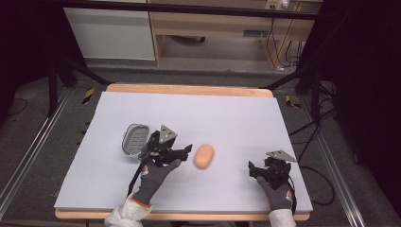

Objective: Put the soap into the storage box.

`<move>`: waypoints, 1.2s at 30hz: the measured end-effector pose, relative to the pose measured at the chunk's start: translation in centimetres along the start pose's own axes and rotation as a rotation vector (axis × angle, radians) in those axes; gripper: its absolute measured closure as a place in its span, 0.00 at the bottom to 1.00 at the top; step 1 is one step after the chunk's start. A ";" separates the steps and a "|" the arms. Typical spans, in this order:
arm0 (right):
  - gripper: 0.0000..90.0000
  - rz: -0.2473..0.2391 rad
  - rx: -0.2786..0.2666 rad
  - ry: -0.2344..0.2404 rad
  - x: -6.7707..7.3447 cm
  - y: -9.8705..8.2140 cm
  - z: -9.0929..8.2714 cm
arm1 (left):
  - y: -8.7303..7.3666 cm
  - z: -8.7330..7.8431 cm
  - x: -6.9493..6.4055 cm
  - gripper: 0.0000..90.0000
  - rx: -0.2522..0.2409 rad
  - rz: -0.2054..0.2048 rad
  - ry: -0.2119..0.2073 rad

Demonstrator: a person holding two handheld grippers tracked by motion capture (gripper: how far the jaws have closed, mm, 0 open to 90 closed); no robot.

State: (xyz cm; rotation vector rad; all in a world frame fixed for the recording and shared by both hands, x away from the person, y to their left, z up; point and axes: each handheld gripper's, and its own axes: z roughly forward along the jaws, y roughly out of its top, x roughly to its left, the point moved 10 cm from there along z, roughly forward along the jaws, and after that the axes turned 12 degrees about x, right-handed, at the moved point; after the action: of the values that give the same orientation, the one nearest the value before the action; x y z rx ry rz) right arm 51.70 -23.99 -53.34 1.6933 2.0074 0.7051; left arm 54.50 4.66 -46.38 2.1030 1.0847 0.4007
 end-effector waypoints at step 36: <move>0.09 -0.002 0.008 0.007 0.1 0.0 0.1 | -0.7 6.7 -4.7 0.31 0.130 0.061 -0.036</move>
State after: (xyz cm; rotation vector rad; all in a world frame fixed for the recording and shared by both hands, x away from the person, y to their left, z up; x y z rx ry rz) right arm 51.70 -23.87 -53.43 1.6956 2.0189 0.7034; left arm 54.98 -1.90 -51.27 2.2536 1.0527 0.3282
